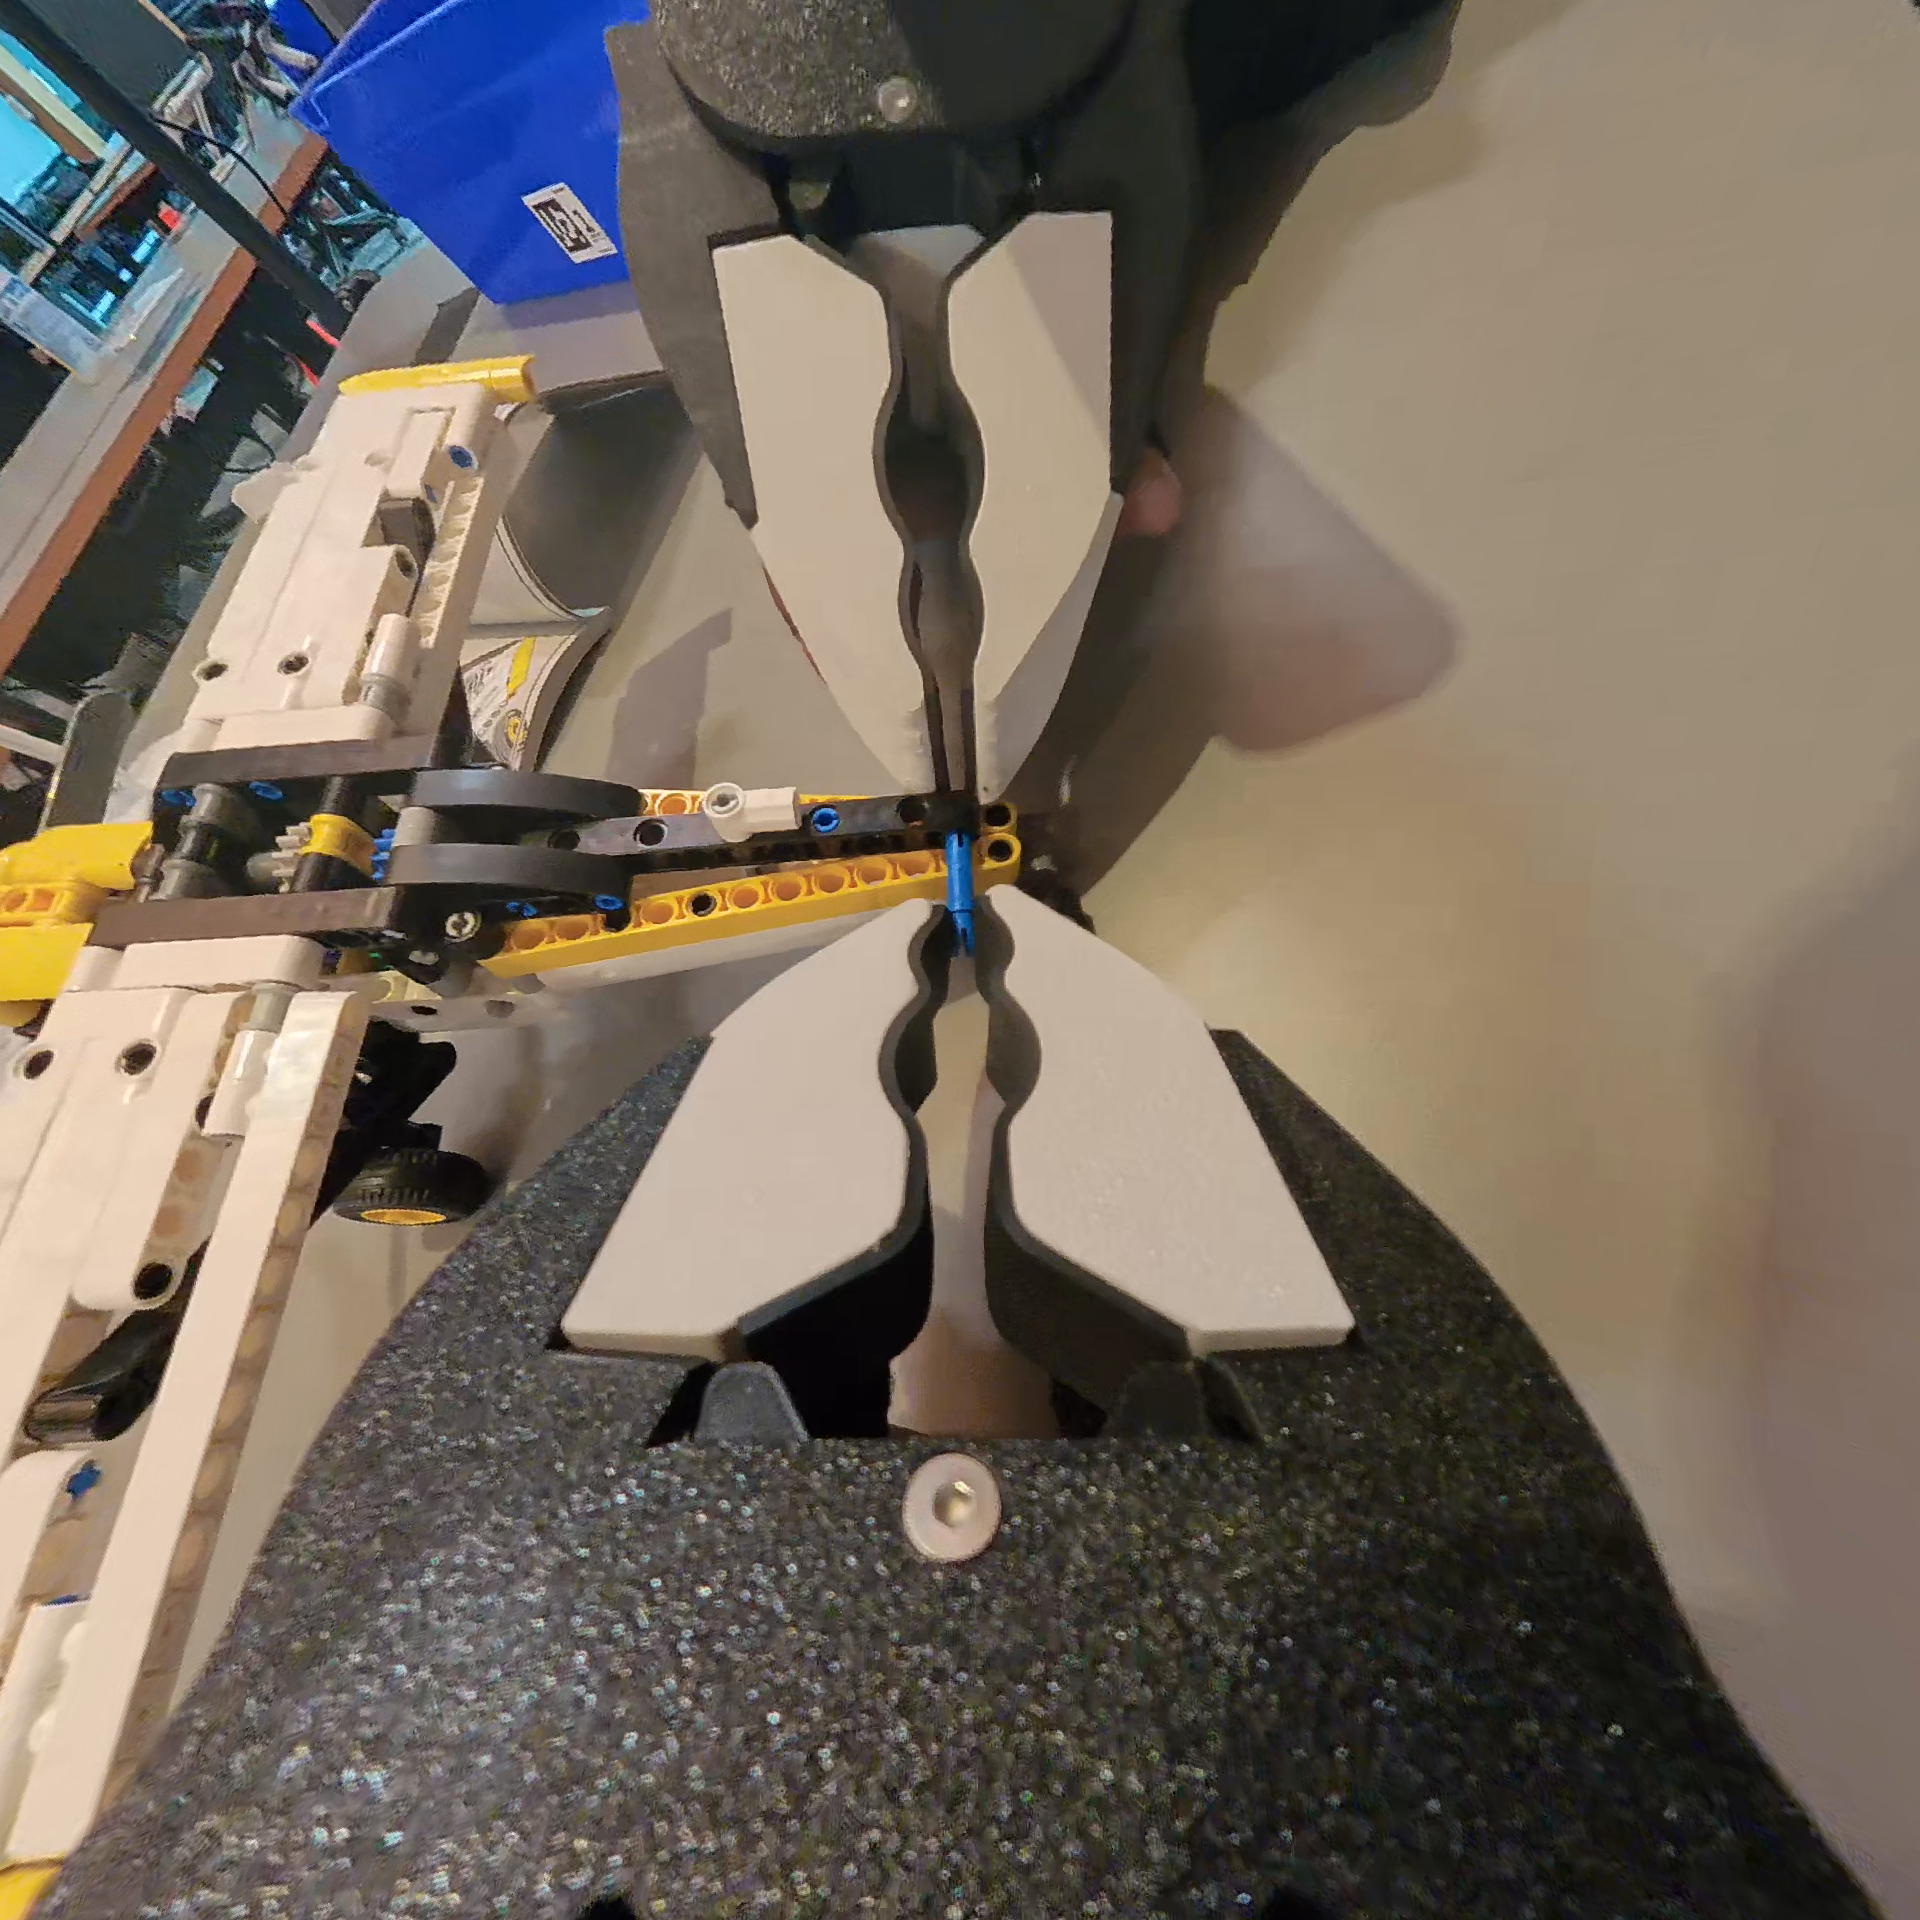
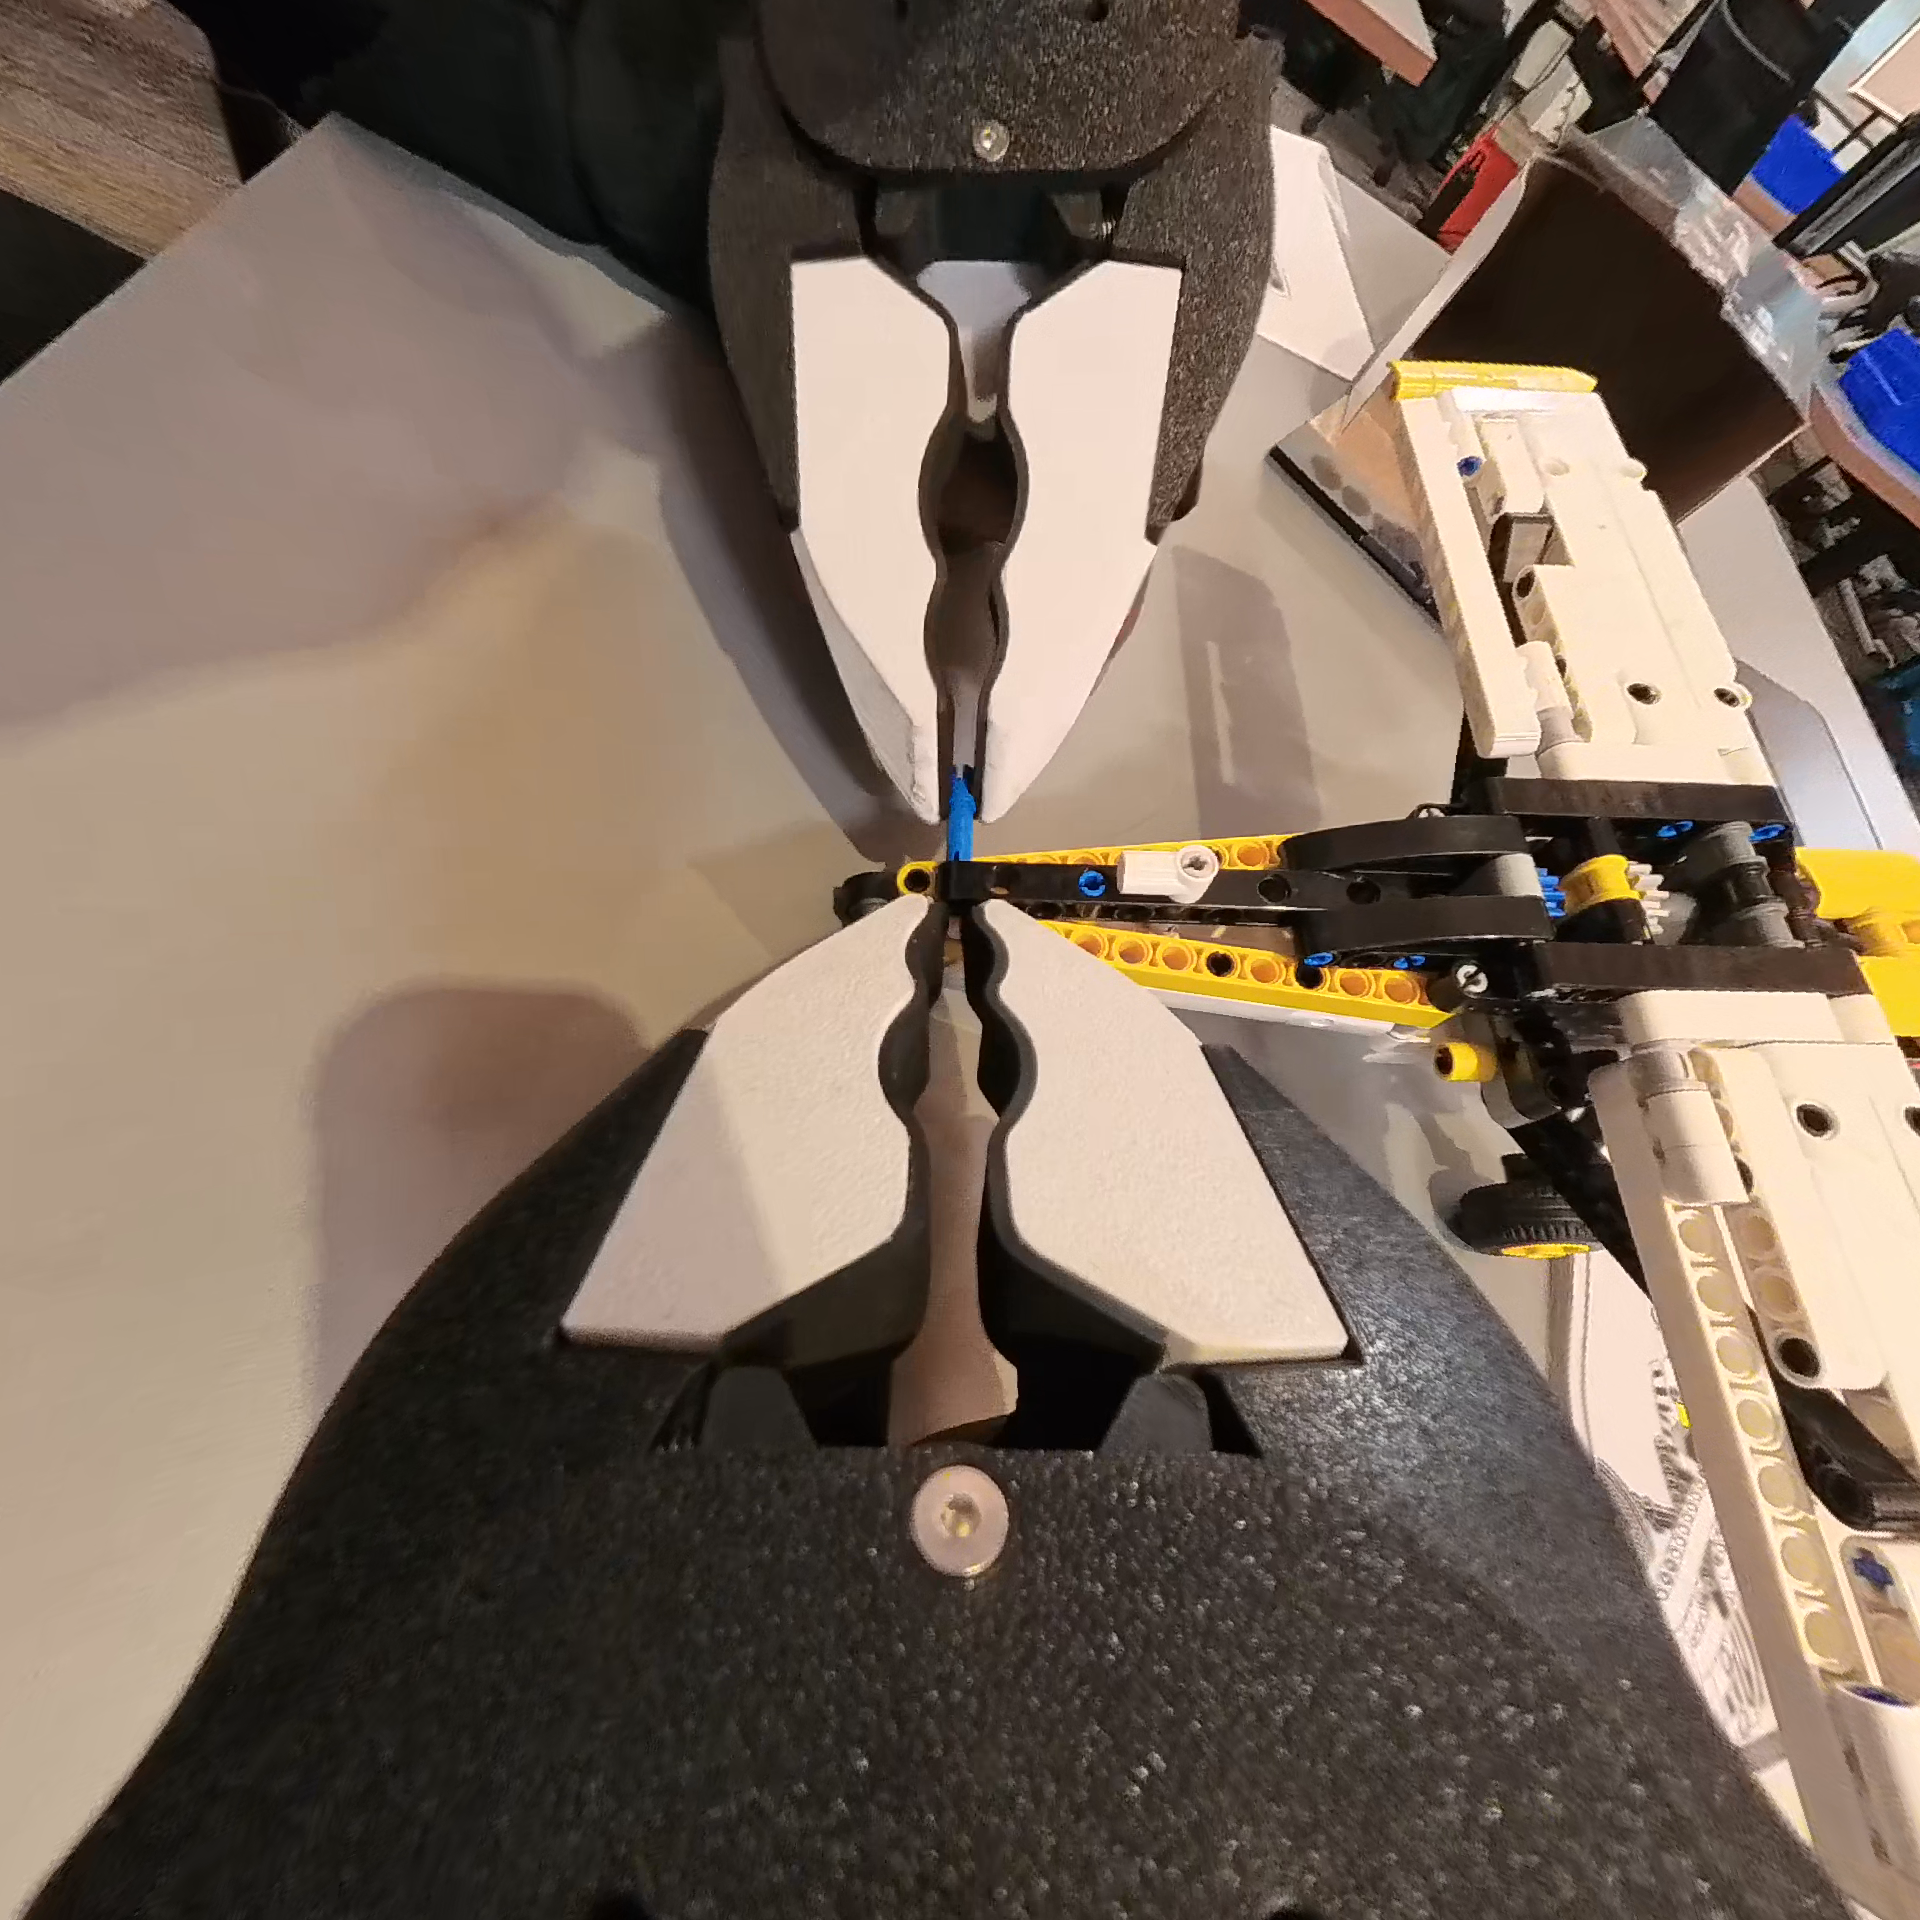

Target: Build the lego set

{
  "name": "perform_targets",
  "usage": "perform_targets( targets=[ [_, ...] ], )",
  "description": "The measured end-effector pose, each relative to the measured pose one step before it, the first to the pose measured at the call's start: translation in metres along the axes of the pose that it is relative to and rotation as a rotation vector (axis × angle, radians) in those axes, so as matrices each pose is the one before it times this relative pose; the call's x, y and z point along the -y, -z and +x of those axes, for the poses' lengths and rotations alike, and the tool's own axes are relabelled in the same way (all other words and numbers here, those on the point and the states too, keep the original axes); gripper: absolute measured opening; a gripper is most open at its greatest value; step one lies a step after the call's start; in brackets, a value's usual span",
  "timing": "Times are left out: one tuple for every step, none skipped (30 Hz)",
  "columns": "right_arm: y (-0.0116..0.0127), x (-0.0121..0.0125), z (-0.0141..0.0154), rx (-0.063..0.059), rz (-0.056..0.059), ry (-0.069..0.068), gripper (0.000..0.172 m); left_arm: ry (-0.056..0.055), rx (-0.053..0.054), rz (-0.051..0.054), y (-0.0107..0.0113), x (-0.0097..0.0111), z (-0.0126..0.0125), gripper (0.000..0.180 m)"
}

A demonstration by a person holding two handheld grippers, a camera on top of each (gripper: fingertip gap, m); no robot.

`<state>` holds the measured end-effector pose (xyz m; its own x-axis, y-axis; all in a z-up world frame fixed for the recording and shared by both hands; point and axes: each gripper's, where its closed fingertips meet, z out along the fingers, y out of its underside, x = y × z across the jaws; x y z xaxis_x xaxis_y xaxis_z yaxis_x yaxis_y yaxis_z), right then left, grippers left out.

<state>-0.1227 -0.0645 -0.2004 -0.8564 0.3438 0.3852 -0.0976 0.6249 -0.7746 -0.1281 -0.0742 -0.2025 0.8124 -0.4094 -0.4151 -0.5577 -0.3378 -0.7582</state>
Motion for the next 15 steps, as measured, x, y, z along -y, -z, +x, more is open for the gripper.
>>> perform_targets(
  targets=[
    [-0.00002, 0.00007, 0.00009, -0.0011, 0.0, 0.001, 0.003, -0.0023, 0.0028, -0.0002, 0.00019, 0.00015, 0.0, 0.004],
    [0.00005, -0.00002, -0.00001, -0.0016, -0.0003, 0.0016, 0.003, -0.002, 0.0006, 0.0007, -0.00007, 0.00015, 0.0001, 0.004],
    [0.00009, -0.00002, -0.00017, -0.0001, 0.0002, 0.0016, 0.003, 0.0043, -0.0032, 0.0025, -0.00008, 0.00024, 0.0002, 0.004],
    [0.00009, -0.00003, -0.00009, 0.0014, 0.0007, 0.0003, 0.003, 0.0016, -0.0043, 0.0055, 0.00016, 0.0004, 0.00026, 0.004],
    [0.00008, 0.00025, -0.00032, 0.0029, 0.0022, 0.0005, 0.003, 0.0046, -0.0071, 0.0081, 0.00037, 0.00069, 0.00048, 0.004],
    [0.00016, 0.00034, -0.00037, 0.0038, 0.0028, 0.0005, 0.003, 0.006, -0.0083, 0.0113, 0.00041, 0.00059, 0.00054, 0.004],
    [0.00021, 0.00019, -0.00028, 0.0044, 0.0028, -0.0005, 0.003, 0.0089, -0.0094, 0.0099, 0.00024, 0.00064, 0.00044, 0.004],
    [0.0002, 0.00008, -0.00022, 0.005, 0.0015, -0.0028, 0.003, 0.0163, -0.0148, 0.0091, 0.00005, 0.00059, 0.00085, 0.004],
    [0.00008, 0.0001, -0.00018, 0.0055, 0.0018, -0.0036, 0.003, 0.0229, -0.0188, 0.0079, 0.00015, 0.0002, 0.00031, 0.004],
    [0.0, 0.00006, 0.0, 0.0033, 0.0011, -0.0026, 0.003, 0.0238, -0.0187, 0.0039, 0.00032, 0.0004, -0.0002, 0.004],
    [0.0, -0.00023, 0.00021, 0.0, -0.0011, -0.0011, 0.003, 0.0228, -0.0156, -0.0029, -0.00022, -0.00037, -0.00041, 0.004],
    [0.00007, -0.00025, 0.00019, -0.0005, -0.0013, -0.0011, 0.003, 0.0216, -0.0141, -0.0014, -0.00038, 0.00002, -0.00021, 0.004],
    [-0.00051, 0.00108, -0.00051, 0.0015, 0.0046, 0.0027, 0.003, 0.0209, -0.0149, 0.0154, -0.00108, 0.00295, 0.00045, 0.004],
    [-0.00113, 0.00184, -0.0018, 0.004, 0.0042, 0.0123, 0.003, 0.0199, -0.0326, -0.0195, -0.00366, 0.00035, 0.00368, 0.004],
    [-0.00023, -0.00075, -0.00132, 0.0031, -0.0071, 0.0117, 0.002, 0.0089, -0.0031, 0.0034, 0.00034, -0.00001, -0.00087, 0.004]
  ],
)
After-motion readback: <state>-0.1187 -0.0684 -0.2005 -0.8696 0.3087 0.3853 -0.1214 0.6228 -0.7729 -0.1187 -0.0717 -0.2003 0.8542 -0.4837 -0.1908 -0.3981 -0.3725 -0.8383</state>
